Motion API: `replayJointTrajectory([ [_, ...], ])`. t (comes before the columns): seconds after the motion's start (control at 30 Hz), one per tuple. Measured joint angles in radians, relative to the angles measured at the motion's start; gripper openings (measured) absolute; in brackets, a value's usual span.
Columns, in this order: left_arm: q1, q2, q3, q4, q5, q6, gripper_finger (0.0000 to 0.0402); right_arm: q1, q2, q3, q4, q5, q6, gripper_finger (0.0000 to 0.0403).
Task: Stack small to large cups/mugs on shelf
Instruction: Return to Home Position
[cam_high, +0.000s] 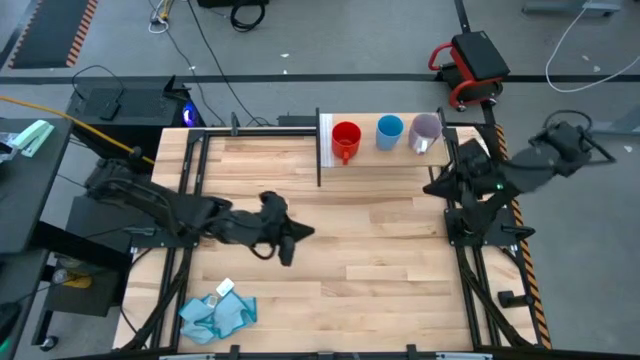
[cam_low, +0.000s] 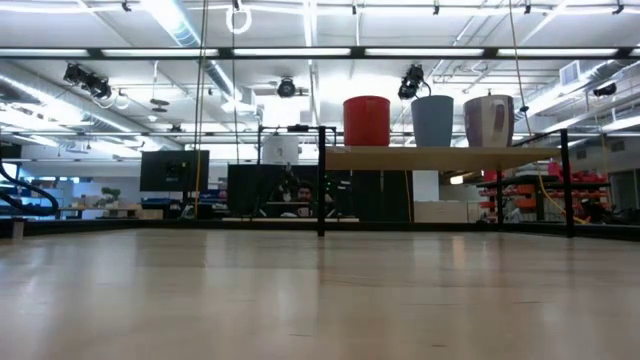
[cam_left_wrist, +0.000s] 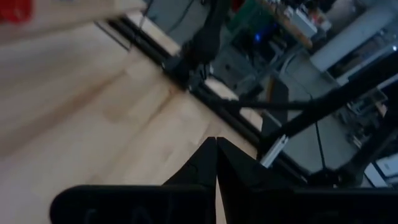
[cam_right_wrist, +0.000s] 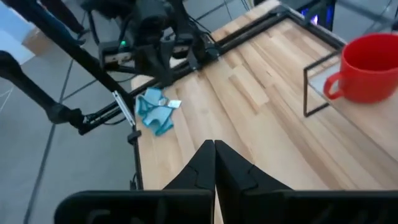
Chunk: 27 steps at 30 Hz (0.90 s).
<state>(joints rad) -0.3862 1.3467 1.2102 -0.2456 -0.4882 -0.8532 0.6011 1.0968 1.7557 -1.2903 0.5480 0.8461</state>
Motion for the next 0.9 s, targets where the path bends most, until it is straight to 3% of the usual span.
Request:
replayJointTrajectory([
  [0.27, -0.047, -0.057, 0.000, -0.007, -0.105, 0.084, 0.0024, 0.360, 0.050, 0.000, -0.001, 0.367, 0.132, 0.0007],
  [0.47, -0.058, -0.060, 0.000, -0.001, -0.106, 0.099, 0.0015, 0.550, 0.106, 0.000, -0.001, 0.534, 0.243, 0.0007],
  [0.67, -0.070, -0.060, 0.000, 0.000, -0.091, 0.054, 0.0020, 0.638, 0.178, 0.000, -0.001, 0.637, 0.306, 0.0007],
  [0.9, -0.078, -0.060, 0.000, -0.018, -0.082, 0.054, 0.0029, 0.646, 0.219, 0.000, 0.015, 0.629, 0.338, 0.0010],
])
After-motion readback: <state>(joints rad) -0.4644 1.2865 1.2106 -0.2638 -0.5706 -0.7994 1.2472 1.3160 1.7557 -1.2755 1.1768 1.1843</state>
